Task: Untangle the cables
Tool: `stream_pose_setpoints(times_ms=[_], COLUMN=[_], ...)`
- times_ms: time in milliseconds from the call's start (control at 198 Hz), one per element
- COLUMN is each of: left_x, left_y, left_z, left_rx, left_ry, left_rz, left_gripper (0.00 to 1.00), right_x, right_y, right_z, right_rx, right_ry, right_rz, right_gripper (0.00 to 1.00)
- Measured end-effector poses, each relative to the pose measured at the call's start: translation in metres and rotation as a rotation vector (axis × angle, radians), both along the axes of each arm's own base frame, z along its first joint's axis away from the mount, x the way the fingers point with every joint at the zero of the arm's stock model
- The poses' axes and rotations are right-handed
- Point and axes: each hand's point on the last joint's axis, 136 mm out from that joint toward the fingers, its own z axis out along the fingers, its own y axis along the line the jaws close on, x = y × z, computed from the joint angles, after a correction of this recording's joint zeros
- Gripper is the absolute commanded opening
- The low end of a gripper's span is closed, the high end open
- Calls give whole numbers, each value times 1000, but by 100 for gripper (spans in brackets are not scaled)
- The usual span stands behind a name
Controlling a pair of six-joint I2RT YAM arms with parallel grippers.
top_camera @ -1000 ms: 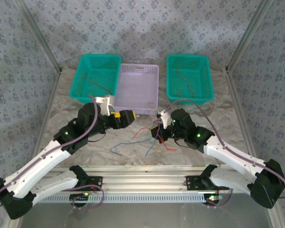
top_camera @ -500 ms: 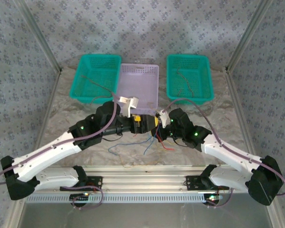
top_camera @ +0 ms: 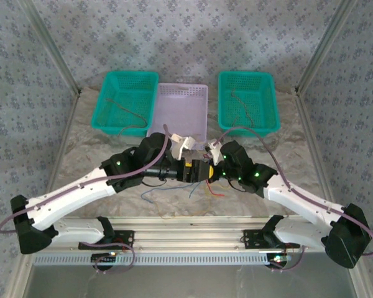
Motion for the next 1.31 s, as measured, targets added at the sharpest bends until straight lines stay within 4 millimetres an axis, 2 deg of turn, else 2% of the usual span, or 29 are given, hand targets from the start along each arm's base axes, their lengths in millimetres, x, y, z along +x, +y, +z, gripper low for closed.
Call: stream_pose_setpoints(times_ms=[363,575,756,994,1089,1220,1311], left_x=[-4,-8,-9,-6,-6,-6,-6], left_y=[-10,-8,-4,2,4,6,7], left_z=[-17,-20,-22,-13,-12,-14,-14], left_rx=[62,87,113,122,125,136,142], left_ry=[35,37,31,-9,-15,-19,-27], left_rz=[-48,-67,-68,-53,-51,-53,-54], left_gripper=[43,27,24,31,31,22,7], right_x=[3,4,4,4,4,4,4], right_y=[-1,-4,-5,-5,-5,-5,-5], right_z=[-3,-6,-8,-10,-10,-10,-10], right_rx=[-74,-95,-102,-109,-111,-111,-111], right_ry=[-41,-44,-39,-39,-38,-38,-38], right_rz=[-26,-35,-35,-31,-31,-31,-31], right_gripper=[0,0,0,0,0,0,0])
